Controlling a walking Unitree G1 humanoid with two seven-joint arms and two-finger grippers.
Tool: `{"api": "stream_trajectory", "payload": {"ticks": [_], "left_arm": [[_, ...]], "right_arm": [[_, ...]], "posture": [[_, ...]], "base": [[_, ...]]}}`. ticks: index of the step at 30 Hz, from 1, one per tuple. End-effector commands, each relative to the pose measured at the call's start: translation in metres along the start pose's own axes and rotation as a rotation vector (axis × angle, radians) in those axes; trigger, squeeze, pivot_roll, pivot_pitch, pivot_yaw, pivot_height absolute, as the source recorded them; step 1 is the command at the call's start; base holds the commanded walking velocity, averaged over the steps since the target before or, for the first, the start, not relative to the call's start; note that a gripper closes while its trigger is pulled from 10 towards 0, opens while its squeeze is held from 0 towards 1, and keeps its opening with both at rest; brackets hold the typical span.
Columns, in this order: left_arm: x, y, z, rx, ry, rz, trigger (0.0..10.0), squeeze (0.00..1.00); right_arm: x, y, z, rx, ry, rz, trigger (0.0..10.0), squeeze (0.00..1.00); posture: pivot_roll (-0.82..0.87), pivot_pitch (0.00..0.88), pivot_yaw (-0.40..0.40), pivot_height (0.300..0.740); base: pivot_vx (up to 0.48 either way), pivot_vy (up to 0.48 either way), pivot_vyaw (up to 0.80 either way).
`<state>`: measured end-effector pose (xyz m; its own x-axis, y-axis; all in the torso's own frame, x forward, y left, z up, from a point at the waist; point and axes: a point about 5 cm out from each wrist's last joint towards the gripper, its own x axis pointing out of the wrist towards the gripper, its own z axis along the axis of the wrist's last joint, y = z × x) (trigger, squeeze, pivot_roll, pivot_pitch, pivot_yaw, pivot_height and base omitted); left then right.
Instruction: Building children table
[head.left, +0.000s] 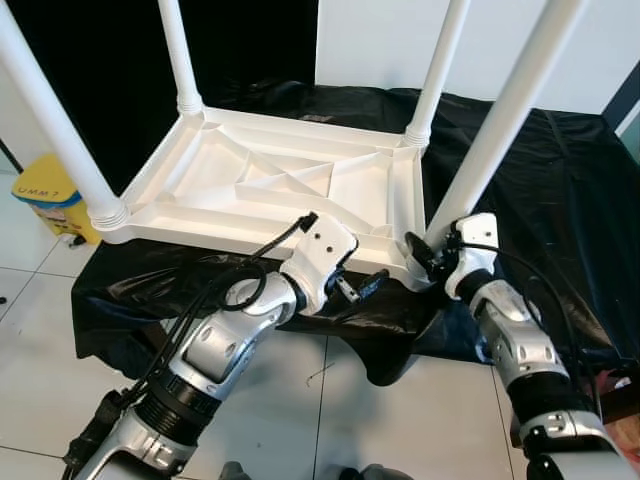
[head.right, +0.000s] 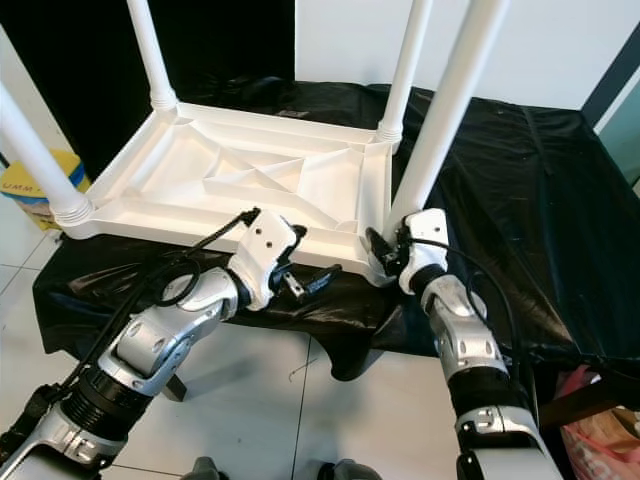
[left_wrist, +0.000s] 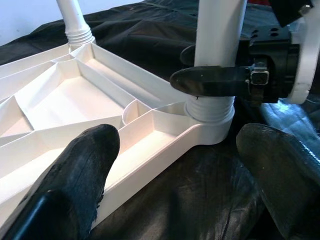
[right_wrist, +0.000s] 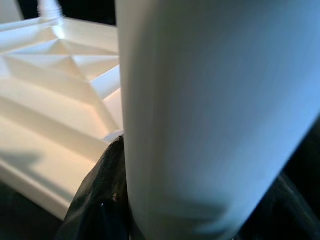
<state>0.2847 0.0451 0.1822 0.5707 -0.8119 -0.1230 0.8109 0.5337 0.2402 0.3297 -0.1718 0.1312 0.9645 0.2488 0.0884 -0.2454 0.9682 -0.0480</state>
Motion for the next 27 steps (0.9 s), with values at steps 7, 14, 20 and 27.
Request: {"api": "stream_trajectory", "payload": {"ticks": [7,14,20,27], "left_arm": [[0.001,-0.01,-0.002,0.018,0.01,-0.127,10.0,0.0],[-0.001,-0.011,-0.002,0.021,0.011,-0.116,10.0,0.0],[-0.001,-0.013,-0.003,0.017,0.012,-0.113,10.0,0.0],[-0.002,-0.014,-0.003,0.012,0.014,-0.11,10.0,0.0]], "right_arm": [[-0.013,0.017,-0.022,0.062,0.08,-0.149,10.0,0.0],[-0.016,0.04,-0.022,0.118,0.082,-0.338,10.0,0.0],[-0.016,0.035,-0.019,0.108,0.076,-0.339,10.0,0.0],[-0.019,0.036,-0.013,0.083,0.064,-0.338,10.0,0.34]], "posture": [[0.02,0.067,-0.064,0.74],[0.03,0.071,-0.083,0.74],[0.04,0.08,-0.09,0.74],[0.03,0.088,-0.091,0.74]], "base": [[0.0,0.0,0.0],[0.0,0.0,0.0],[0.0,0.0,0.0],[0.0,0.0,0.0]]}}
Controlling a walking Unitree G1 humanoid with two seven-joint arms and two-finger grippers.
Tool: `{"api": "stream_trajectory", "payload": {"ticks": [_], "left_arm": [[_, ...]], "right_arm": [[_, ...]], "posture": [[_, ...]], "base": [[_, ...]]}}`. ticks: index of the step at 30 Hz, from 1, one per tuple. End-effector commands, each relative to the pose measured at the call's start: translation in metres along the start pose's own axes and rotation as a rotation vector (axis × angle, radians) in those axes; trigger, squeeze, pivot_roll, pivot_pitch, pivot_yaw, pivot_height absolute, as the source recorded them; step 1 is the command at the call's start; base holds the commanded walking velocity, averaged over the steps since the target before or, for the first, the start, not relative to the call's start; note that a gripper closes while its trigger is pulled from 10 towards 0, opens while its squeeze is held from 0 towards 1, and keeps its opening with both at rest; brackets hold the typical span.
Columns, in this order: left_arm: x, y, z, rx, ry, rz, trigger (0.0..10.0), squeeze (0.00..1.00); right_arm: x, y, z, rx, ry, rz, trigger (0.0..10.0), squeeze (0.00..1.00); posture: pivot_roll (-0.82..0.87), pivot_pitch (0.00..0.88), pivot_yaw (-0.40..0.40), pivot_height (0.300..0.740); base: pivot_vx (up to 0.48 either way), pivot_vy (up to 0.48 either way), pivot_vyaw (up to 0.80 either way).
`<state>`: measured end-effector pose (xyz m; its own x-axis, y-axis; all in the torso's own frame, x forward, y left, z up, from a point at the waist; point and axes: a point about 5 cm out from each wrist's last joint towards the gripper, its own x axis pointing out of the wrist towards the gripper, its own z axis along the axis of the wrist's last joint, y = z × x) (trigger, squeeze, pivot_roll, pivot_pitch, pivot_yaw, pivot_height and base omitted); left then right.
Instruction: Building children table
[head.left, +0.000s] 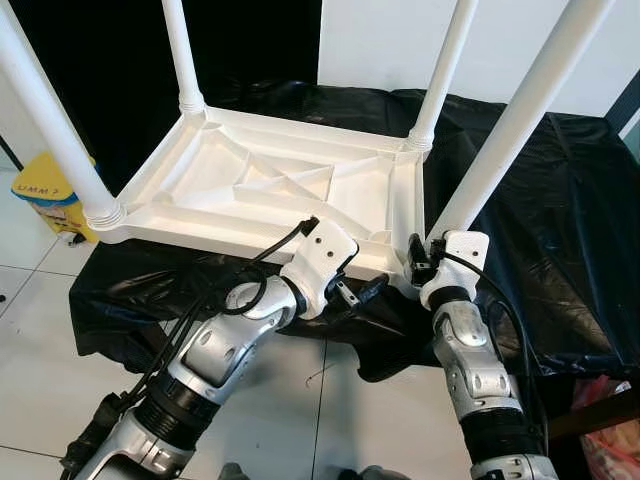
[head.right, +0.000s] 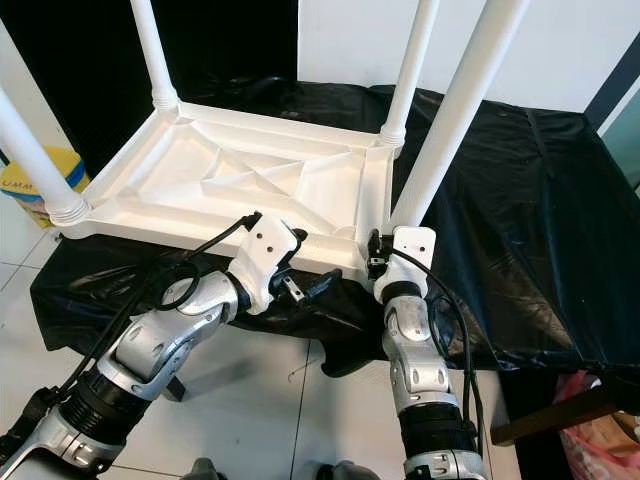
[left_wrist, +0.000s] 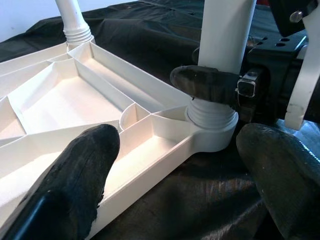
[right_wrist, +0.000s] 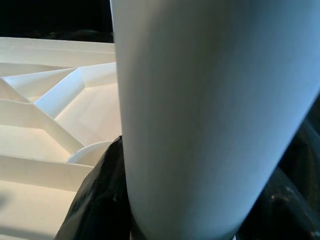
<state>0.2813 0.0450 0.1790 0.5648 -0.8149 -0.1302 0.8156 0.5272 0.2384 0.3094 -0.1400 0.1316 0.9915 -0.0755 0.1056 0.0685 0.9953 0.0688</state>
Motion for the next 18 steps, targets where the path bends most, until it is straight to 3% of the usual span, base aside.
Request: {"api": "stream_trajectory", "payload": {"ticks": [1,2,5,13,17,18], "left_arm": [[0.0,-0.01,-0.001,0.013,0.009,-0.102,10.0,0.0],[0.0,-0.01,-0.001,0.013,0.008,-0.102,10.0,0.0],[0.0,-0.01,0.0,0.012,0.007,-0.1,10.0,0.0],[0.0,-0.009,0.0,0.003,0.004,-0.089,10.0,0.0],[0.0,-0.008,0.0,0.002,0.004,-0.088,10.0,0.0],[0.001,-0.008,0.0,0.002,0.004,-0.089,10.0,0.0]], "right_arm": [[-0.007,-0.004,-0.016,-0.015,0.082,-0.015,10.0,0.34],[-0.007,-0.004,-0.015,-0.019,0.081,-0.019,10.0,1.0],[-0.008,-0.006,-0.013,-0.023,0.071,0.005,10.0,1.0],[-0.006,-0.027,0.002,-0.081,0.017,0.243,10.0,1.0],[-0.004,-0.033,0.005,-0.102,0.013,0.292,10.0,1.0],[-0.002,-0.035,0.007,-0.112,0.015,0.335,10.0,0.32]], "posture": [[0.03,0.088,-0.091,0.74],[0.03,0.088,-0.091,0.74],[0.03,0.094,-0.095,0.74],[0.01,0.107,-0.092,0.74],[0.01,0.109,-0.088,0.74],[0.0,0.11,-0.082,0.74]], "base": [[0.0,0.0,0.0],[0.0,0.0,0.0],[0.0,0.0,0.0],[0.0,0.0,0.0],[0.0,0.0,0.0],[0.0,0.0,0.0]]}}
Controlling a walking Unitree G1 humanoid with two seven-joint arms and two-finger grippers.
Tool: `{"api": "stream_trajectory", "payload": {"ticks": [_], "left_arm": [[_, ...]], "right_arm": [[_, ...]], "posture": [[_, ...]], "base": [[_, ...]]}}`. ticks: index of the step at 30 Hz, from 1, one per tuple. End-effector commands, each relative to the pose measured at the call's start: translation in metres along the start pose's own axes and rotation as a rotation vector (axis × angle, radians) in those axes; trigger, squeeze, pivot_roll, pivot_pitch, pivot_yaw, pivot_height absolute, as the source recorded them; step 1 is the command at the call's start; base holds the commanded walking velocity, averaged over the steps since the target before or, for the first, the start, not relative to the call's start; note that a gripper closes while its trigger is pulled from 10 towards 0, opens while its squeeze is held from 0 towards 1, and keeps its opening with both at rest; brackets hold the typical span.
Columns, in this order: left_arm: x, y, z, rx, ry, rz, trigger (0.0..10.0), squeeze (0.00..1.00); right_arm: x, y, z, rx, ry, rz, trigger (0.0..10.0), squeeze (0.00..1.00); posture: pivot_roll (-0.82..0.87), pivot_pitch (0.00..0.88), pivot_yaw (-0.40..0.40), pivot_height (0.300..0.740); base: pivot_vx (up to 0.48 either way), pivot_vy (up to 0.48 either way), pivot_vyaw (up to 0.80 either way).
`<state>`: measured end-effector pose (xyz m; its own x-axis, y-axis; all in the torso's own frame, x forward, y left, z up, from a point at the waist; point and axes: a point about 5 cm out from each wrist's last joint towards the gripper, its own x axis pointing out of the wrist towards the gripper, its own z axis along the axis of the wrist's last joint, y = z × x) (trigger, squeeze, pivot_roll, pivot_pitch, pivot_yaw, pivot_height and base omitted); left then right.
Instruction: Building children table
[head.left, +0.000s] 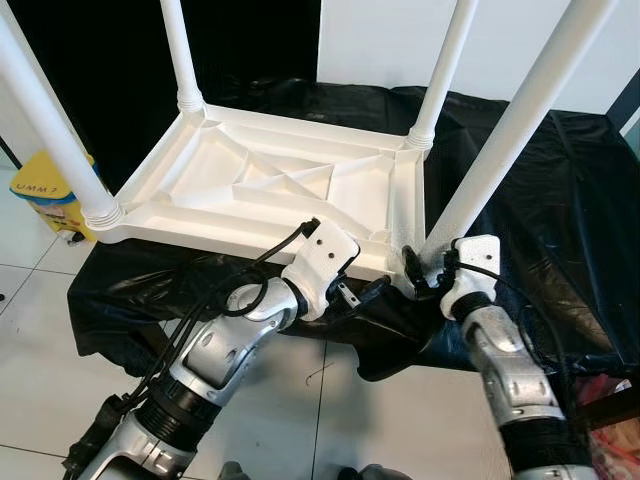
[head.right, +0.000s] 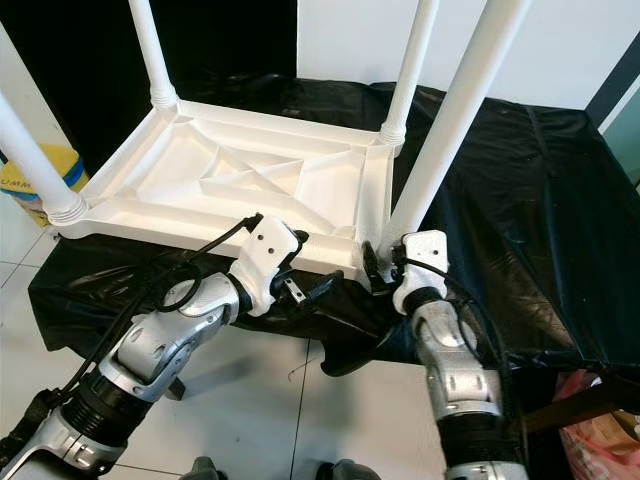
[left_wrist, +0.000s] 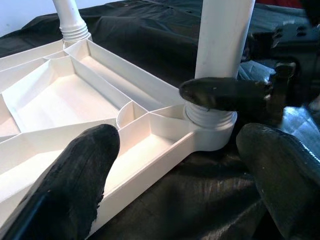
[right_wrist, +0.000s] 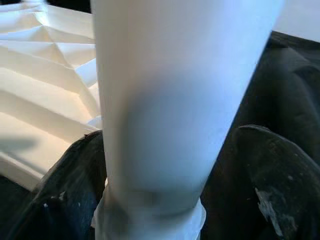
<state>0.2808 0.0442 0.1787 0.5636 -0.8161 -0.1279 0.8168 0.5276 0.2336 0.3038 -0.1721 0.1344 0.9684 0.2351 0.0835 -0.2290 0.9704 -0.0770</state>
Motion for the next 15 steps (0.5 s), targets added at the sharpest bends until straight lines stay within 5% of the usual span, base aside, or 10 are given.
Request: {"api": "stream_trajectory", "payload": {"ticks": [1,15], "left_arm": [[0.0,-0.007,0.0,0.007,0.006,-0.089,10.0,0.0],[0.003,-0.003,0.004,0.019,-0.004,-0.09,10.0,0.0]], "right_arm": [[0.002,-0.005,0.003,-0.012,-0.013,0.066,10.0,0.0],[0.026,0.0,0.007,-0.052,-0.001,0.307,10.0,0.0]], "posture": [[0.0,0.111,-0.08,0.74],[0.0,0.097,-0.075,0.74]], "base": [[0.0,0.0,0.0],[0.0,0.0,0.0]]}}
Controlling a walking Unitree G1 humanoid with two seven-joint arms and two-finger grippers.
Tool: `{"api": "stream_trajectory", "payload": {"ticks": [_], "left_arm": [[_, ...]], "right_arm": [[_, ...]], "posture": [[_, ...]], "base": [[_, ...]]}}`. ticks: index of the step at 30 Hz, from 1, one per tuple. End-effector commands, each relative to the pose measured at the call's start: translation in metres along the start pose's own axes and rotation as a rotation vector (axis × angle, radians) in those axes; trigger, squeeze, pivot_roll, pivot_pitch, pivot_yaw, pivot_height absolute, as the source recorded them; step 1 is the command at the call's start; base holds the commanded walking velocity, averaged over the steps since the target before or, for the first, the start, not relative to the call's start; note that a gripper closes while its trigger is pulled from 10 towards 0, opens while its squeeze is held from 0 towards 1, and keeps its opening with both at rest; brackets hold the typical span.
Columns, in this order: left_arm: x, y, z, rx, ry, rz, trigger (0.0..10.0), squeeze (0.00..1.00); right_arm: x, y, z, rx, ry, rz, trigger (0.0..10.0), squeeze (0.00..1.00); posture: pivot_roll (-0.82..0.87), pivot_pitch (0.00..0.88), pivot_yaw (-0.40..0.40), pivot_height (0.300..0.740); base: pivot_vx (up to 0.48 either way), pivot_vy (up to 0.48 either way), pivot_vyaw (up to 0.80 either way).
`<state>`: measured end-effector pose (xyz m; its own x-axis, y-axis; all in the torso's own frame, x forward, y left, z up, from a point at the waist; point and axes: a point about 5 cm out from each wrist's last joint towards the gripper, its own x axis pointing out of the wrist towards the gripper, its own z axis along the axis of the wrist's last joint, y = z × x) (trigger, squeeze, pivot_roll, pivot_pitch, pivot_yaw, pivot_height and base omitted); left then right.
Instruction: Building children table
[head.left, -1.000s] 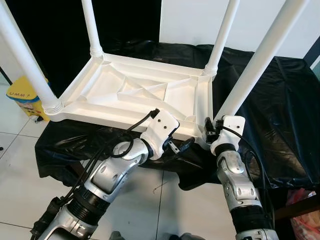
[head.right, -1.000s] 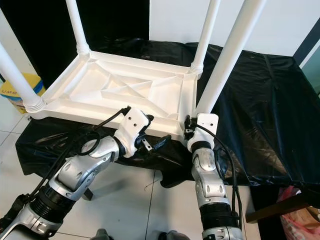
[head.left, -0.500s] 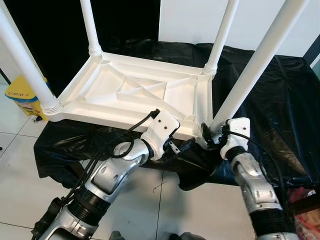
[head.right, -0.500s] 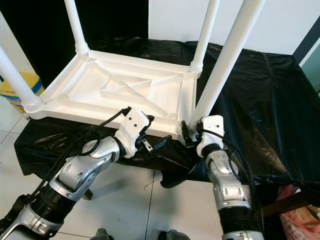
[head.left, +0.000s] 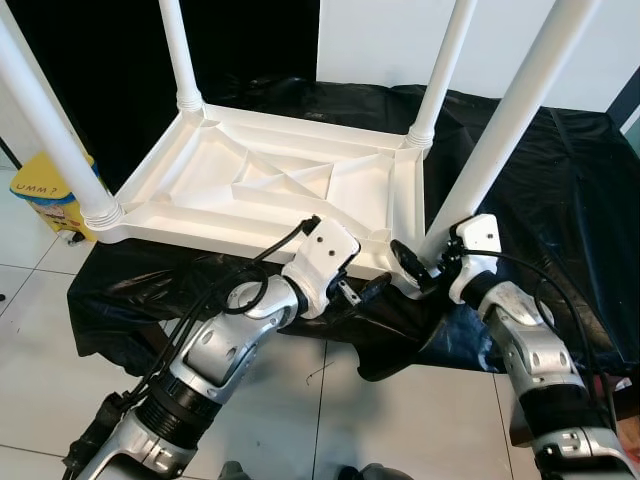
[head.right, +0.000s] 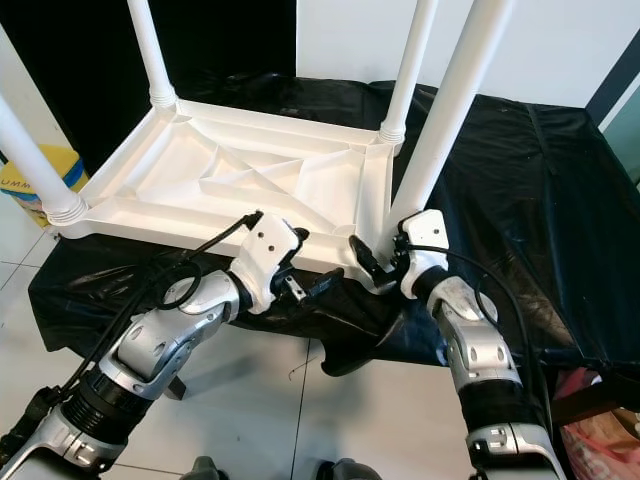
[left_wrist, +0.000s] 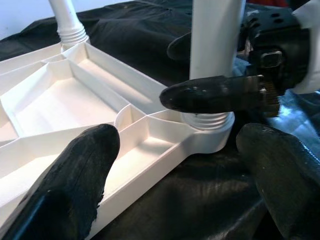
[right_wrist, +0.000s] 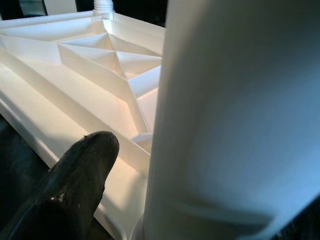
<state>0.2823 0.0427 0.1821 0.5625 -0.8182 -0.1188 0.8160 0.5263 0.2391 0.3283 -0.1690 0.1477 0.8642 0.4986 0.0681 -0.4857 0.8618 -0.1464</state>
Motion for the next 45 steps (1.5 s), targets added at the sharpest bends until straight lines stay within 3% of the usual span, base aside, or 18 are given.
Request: {"api": "stream_trajectory", "payload": {"ticks": [1,3,4,14,15,19,24,26,30,32,35,37,45], "left_arm": [[0.001,-0.005,0.001,0.013,0.005,-0.09,10.0,0.0],[0.002,-0.005,0.001,0.016,0.003,-0.09,10.0,0.0],[0.002,-0.005,0.002,0.017,0.002,-0.088,10.0,0.0],[-0.001,-0.004,0.002,0.017,0.004,-0.079,10.0,0.0],[-0.001,-0.005,0.002,0.016,0.004,-0.079,10.0,0.0],[-0.001,-0.005,0.001,0.015,0.005,-0.08,10.0,0.0],[-0.001,-0.007,0.001,0.01,0.006,-0.086,10.0,0.0],[-0.001,-0.007,0.001,0.01,0.006,-0.086,10.0,0.0],[-0.001,-0.007,0.0,0.007,0.008,-0.086,10.0,0.0],[-0.001,-0.008,0.0,0.008,0.009,-0.091,10.0,0.0],[-0.001,-0.007,0.0,0.008,0.01,-0.09,10.0,0.0],[-0.001,-0.007,-0.001,0.007,0.012,-0.089,10.0,0.0],[0.0,-0.009,-0.001,0.008,0.012,-0.098,10.0,0.0]], "right_arm": [[0.001,0.003,-0.004,-0.002,0.015,0.024,10.0,0.0],[0.007,0.005,-0.005,-0.002,0.023,0.033,10.0,0.0],[0.009,0.005,-0.007,0.002,0.03,0.036,0.0,0.0],[0.002,0.003,-0.014,0.027,0.045,0.025,0.0,0.0],[0.0,0.002,-0.015,0.035,0.046,0.01,10.0,0.0],[-0.002,0.002,-0.016,0.04,0.048,-0.018,10.0,0.0],[-0.004,0.006,-0.019,0.06,0.035,-0.194,10.0,0.0],[-0.004,0.006,-0.019,0.06,0.035,-0.194,10.0,0.0],[-0.003,0.014,-0.015,0.094,0.002,-0.264,10.0,0.0],[-0.005,0.028,-0.018,0.146,-0.005,-0.404,10.0,0.0],[-0.006,0.031,-0.02,0.151,0.0,-0.433,10.0,0.0],[-0.006,0.036,-0.025,0.139,0.025,-0.518,10.0,0.0],[-0.003,0.047,-0.026,0.132,0.04,-0.565,10.0,0.0]], "posture": [[0.0,0.097,-0.075,0.74],[0.0,0.097,-0.075,0.74],[0.01,0.098,-0.078,0.74],[0.01,0.108,-0.082,0.74],[0.01,0.109,-0.082,0.74],[0.01,0.11,-0.082,0.74],[0.01,0.116,-0.081,0.74],[0.01,0.116,-0.081,0.74],[0.0,0.117,-0.077,0.74],[0.01,0.121,-0.076,0.74],[0.01,0.121,-0.077,0.74],[0.01,0.122,-0.079,0.74],[0.0,0.119,-0.073,0.74]], "base": [[0.0,0.0,0.0],[0.0,0.0,0.0],[0.0,0.0,0.0],[0.0,0.0,0.0],[0.0,0.0,0.0],[0.0,0.0,0.0],[0.0,0.0,0.0],[0.0,0.0,0.0],[0.0,0.0,0.0],[0.0,0.0,0.0],[0.0,0.0,0.0],[0.0,0.0,0.0],[0.0,0.0,0.0]]}}
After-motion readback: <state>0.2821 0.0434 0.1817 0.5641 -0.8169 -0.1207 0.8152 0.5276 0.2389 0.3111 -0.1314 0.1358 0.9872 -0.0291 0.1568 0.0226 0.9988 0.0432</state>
